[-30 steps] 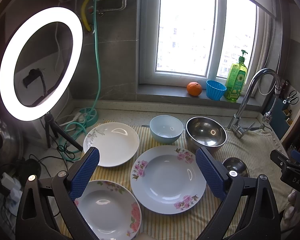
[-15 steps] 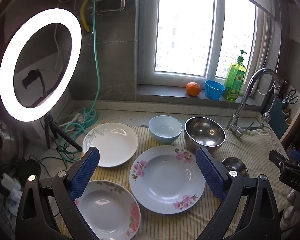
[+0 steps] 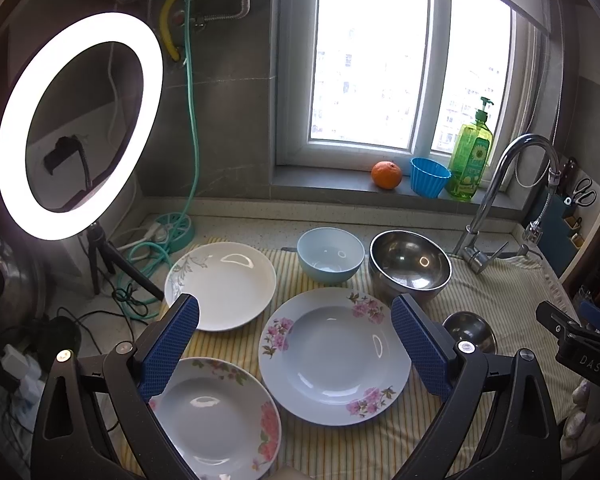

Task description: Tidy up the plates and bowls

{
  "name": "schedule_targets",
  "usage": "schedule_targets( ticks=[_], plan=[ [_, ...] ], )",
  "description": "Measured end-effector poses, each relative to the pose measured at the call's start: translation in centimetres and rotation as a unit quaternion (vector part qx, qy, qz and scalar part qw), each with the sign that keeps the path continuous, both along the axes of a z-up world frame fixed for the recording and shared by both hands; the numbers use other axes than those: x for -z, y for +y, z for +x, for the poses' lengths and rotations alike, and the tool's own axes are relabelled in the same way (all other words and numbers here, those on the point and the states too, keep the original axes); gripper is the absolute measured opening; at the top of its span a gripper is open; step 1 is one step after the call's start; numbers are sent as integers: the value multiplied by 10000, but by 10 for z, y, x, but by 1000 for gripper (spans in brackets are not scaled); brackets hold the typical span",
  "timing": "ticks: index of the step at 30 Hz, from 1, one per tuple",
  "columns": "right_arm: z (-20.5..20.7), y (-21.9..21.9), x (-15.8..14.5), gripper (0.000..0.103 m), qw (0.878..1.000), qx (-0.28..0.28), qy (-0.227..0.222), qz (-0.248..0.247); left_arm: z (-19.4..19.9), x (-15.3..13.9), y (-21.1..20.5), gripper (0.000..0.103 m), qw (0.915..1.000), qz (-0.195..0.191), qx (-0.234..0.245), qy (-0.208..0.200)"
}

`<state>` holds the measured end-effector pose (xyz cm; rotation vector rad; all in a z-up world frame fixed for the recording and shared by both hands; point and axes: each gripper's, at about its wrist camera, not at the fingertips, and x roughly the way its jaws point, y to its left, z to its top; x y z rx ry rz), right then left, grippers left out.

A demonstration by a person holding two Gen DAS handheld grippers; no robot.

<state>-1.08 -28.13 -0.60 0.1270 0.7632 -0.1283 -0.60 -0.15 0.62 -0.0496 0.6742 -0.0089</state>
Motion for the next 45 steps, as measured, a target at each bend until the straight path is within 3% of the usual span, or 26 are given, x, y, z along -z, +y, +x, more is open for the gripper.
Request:
schedule_targets(
  ticks=[20, 34, 38, 45],
  plan=[
    [5, -2, 8, 102, 9998, -64, 114, 171, 4, 6, 7, 97, 9999, -15, -86, 136],
    [18, 3, 17, 102, 9987, -467, 58, 198, 10, 30, 40, 96, 9971, -237, -370, 614],
    [27, 4, 20, 102, 9964, -775, 67, 324, 12, 40, 47, 86, 9954, -301, -401, 813],
    [45, 13, 29, 102, 9895, -1354, 245, 447, 15, 52, 57, 79, 9934, -334, -342, 1041]
  ],
)
